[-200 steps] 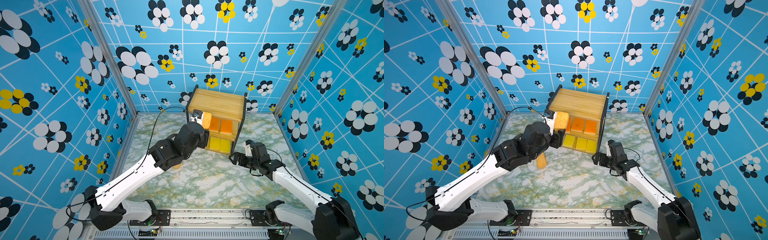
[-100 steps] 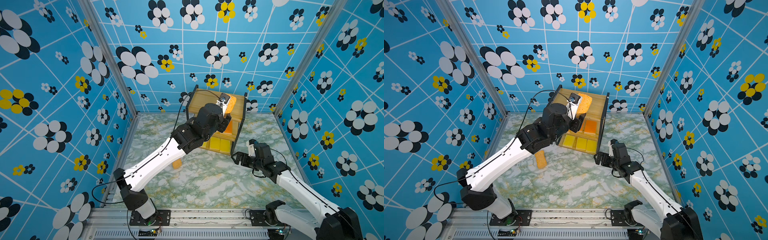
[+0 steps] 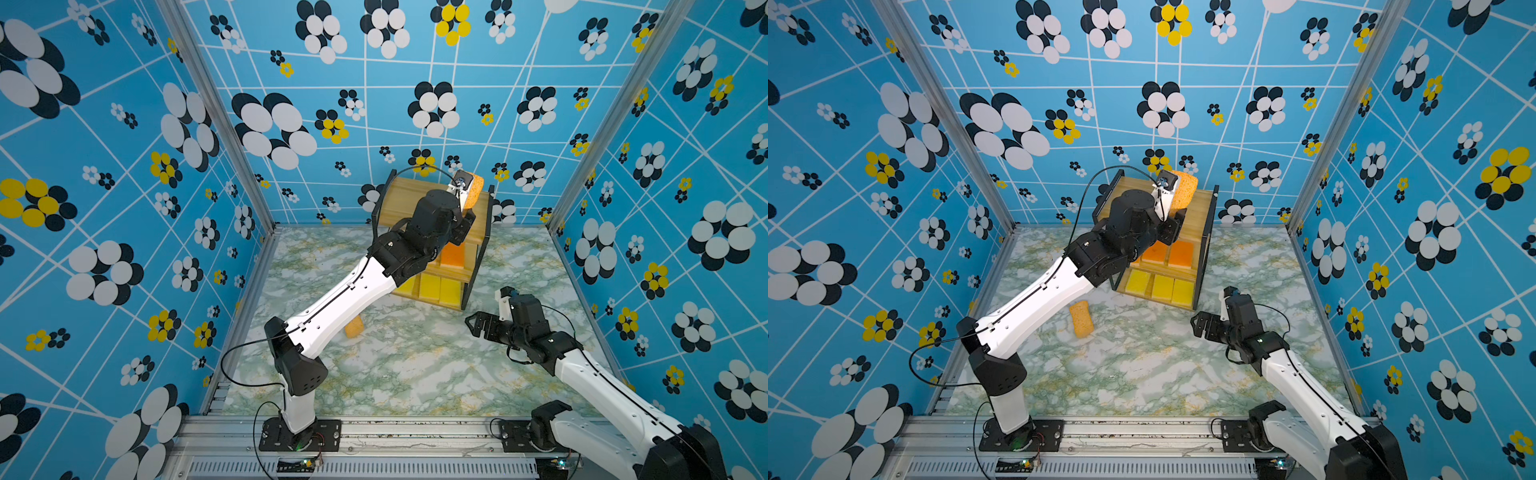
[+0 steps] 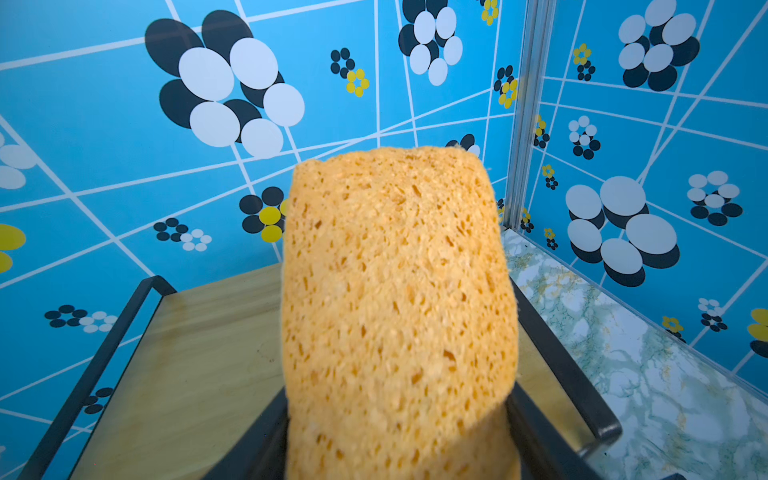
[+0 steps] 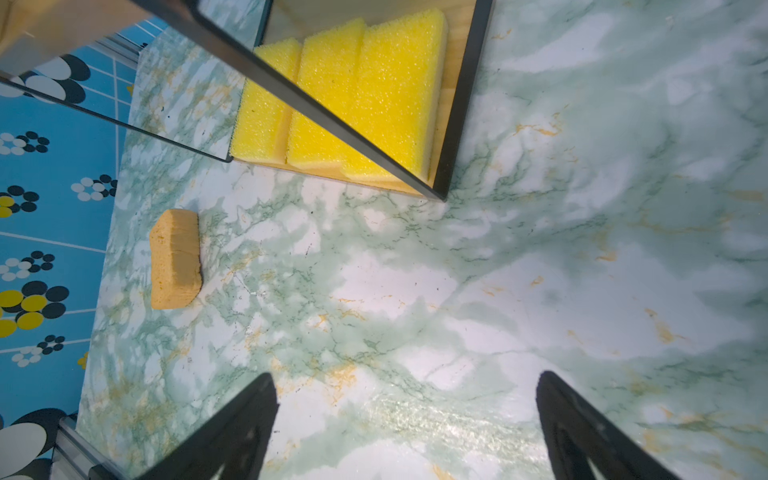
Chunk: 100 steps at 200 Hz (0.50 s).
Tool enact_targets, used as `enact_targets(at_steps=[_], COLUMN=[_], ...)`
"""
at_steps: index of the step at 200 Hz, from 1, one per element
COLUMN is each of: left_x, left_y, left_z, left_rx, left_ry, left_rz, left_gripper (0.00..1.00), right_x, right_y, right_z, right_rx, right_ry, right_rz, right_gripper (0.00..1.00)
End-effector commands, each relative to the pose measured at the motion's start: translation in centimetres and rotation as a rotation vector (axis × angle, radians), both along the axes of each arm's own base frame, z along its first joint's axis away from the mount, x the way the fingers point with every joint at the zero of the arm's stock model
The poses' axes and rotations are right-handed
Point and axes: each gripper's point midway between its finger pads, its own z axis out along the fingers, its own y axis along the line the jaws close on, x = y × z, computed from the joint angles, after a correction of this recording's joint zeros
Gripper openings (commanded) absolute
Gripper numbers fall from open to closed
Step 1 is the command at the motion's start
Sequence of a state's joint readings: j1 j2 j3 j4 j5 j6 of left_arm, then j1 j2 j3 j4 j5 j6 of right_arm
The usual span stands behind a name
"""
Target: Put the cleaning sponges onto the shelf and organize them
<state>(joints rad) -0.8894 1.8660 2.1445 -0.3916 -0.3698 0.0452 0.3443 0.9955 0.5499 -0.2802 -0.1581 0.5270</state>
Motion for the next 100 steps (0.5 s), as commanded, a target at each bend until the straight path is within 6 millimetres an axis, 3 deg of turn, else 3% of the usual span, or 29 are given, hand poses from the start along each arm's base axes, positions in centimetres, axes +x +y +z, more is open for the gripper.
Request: enact_targets(at_steps=[1,61,100], left_x=[0.8,2.2,2.4], left_y=[0.1,0.1,-0.8], left_z=[2.0,2.4,1.7], left_rx=[-0.048,-0.061,-0.087], left_ry=[-0.035,-0.048,-0.017], left_rz=[0.014,0.051,0.035], left_gripper=[0.47,0.47,0.46], right_x=[0.5,0.7,1.0], right_y=[-0.2,0.7,1.0], right_z=[-0.1,-1.1,-1.6], right_rx=[-0.016,0.003,0.004], right_ry=[-0.007,0.022,0.029], right_rz=[-0.002,0.034,0.047], right_gripper=[0.99,0.99,0.99])
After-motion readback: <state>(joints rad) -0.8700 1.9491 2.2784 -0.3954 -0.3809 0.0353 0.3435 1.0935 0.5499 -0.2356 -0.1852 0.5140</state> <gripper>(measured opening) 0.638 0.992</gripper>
